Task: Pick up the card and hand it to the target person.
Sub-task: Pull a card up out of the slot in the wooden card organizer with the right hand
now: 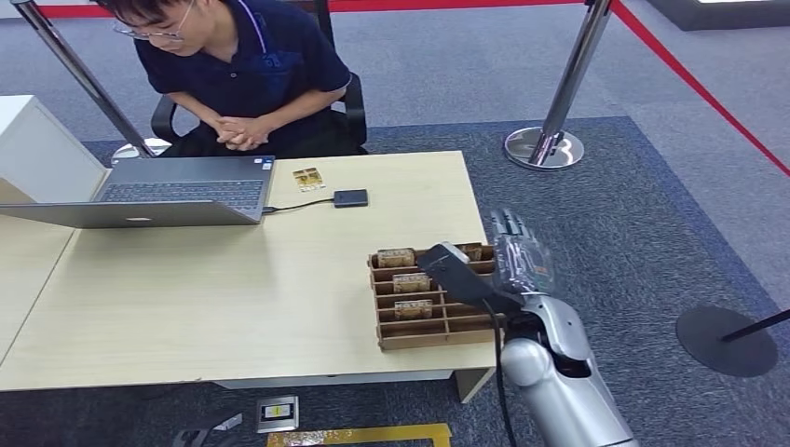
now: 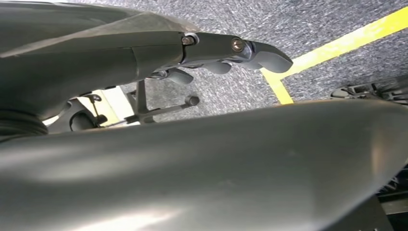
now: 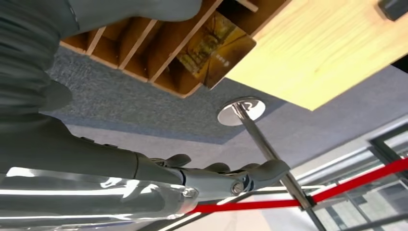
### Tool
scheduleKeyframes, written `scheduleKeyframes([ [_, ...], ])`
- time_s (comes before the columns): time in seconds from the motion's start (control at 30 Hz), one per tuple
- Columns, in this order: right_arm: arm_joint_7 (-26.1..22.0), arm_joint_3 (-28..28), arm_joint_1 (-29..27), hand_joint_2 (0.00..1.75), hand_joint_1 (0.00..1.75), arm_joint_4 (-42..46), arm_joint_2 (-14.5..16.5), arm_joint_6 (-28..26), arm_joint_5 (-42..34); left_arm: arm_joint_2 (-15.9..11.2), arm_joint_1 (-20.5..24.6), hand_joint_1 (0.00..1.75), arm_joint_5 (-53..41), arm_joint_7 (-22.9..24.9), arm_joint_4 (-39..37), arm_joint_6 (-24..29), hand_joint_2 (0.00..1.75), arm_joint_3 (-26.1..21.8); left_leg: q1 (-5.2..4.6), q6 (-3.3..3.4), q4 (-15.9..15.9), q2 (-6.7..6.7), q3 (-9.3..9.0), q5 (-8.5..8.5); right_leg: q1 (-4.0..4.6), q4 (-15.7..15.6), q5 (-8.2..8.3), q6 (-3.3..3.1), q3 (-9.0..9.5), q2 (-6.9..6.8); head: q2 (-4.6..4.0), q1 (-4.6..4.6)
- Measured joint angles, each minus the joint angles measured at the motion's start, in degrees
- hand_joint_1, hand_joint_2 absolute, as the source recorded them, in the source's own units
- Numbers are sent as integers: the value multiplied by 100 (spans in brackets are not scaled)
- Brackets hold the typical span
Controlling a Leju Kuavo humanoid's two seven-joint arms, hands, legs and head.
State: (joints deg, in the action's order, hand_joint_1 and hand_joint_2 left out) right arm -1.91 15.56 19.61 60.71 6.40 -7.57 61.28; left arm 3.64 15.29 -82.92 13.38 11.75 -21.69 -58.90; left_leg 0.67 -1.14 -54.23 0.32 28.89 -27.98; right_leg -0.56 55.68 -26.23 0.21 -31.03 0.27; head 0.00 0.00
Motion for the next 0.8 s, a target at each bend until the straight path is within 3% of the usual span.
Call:
scheduleKeyframes([
  [0.43, 44, 44, 246, 175, 28, -217, -62, 35, 41, 15, 40, 0, -11, 52, -5, -21, 0, 29, 1, 1, -2, -8, 4, 1, 2, -2, 0, 0, 1, -8, 0, 0],
  [0.57, 76, 28, 248, 175, 41, -207, -101, 28, 56, 17, 35, 0, -12, 51, -5, -21, 0, 35, 0, 1, -2, -10, 3, 1, 1, -1, -1, 1, 1, -9, 0, 0],
  [0.8, 138, 39, 259, 175, 45, -241, -139, 61, 100, 20, 46, 0, -19, 58, -4, -31, 0, 59, 2, 4, -2, -13, 5, 2, 3, -4, 0, 0, 2, -13, 0, 0],
])
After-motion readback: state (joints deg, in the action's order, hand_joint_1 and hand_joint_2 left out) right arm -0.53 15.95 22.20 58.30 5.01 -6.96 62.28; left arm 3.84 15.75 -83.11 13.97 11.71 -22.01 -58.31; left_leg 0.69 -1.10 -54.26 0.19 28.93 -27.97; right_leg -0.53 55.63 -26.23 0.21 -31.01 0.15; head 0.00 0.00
